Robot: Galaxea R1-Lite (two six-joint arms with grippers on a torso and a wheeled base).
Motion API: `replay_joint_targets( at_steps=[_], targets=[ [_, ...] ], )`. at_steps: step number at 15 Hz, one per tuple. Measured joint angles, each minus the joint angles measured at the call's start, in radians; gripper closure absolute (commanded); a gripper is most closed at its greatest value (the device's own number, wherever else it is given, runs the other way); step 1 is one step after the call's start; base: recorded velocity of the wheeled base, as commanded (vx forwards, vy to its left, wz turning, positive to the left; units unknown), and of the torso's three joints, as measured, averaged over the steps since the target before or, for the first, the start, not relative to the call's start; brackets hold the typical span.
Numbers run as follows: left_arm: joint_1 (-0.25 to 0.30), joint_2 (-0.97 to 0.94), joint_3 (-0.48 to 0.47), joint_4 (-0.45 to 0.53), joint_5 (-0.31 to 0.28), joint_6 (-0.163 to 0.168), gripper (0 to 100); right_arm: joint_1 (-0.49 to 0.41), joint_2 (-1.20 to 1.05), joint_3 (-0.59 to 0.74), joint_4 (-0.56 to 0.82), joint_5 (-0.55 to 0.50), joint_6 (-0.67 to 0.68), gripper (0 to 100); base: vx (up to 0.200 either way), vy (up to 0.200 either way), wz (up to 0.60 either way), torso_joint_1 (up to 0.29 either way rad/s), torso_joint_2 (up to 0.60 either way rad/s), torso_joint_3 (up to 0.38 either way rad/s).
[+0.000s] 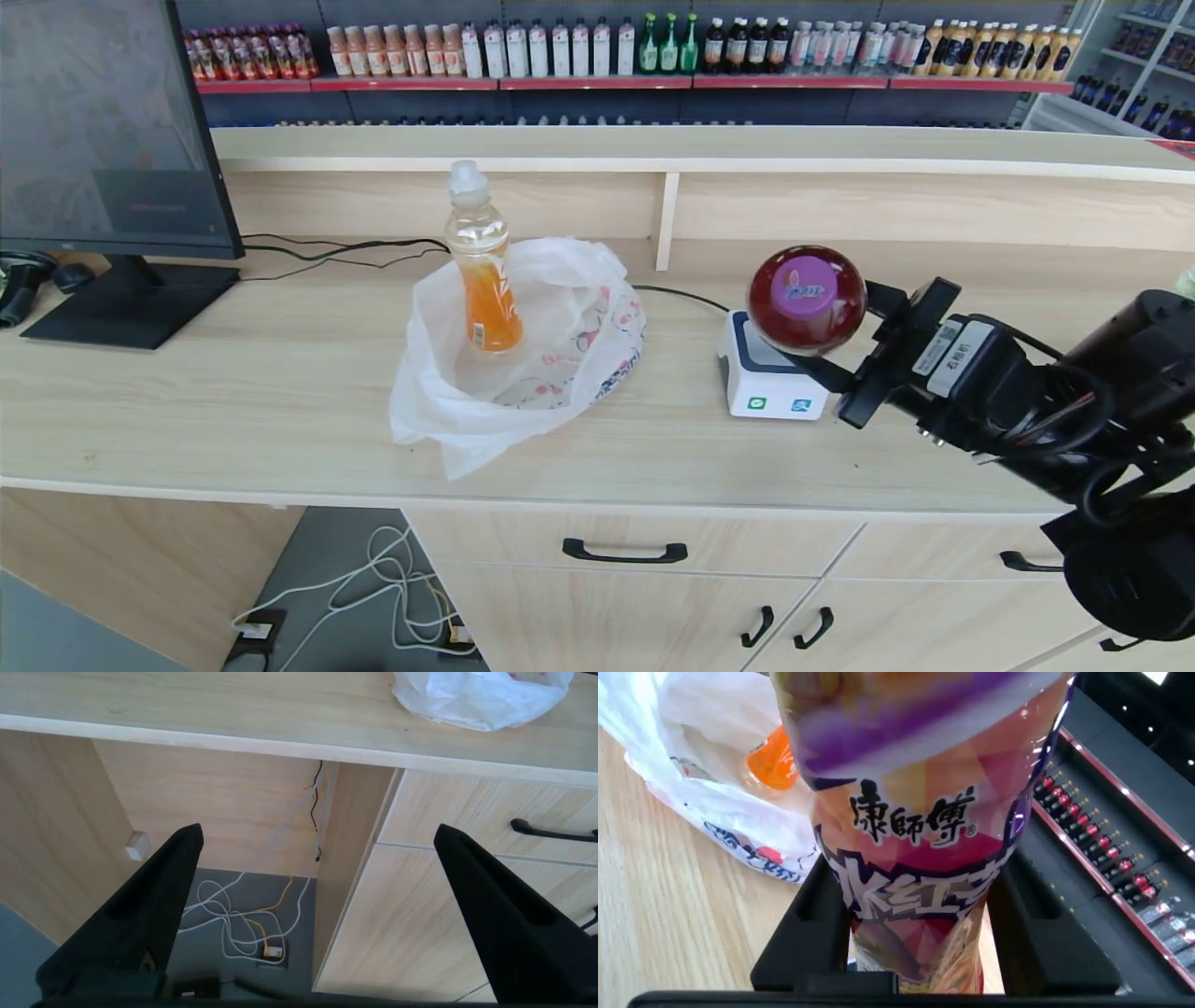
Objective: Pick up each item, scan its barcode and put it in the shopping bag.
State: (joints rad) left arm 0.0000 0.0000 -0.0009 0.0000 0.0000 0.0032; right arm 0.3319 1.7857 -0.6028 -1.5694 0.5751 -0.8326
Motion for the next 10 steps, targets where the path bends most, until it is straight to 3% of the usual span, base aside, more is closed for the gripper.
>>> replay_joint_targets(
  at_steps=[6, 10],
  targets=[
    [0.000, 0.000, 0.000, 0.000, 0.000, 0.000, 0, -0.097, 0.063, -0.065, -0.001, 0.211, -0.085, 100, 0.000, 0.000, 0.00, 0.000, 0.00, 0.000],
    [0.000, 0.000, 0.000, 0.000, 0.000, 0.000, 0, -0.150, 0.101, -0.082, 0.000, 0.298, -0.125, 100, 0.000, 0.000, 0.00, 0.000, 0.00, 0.000]
  ],
)
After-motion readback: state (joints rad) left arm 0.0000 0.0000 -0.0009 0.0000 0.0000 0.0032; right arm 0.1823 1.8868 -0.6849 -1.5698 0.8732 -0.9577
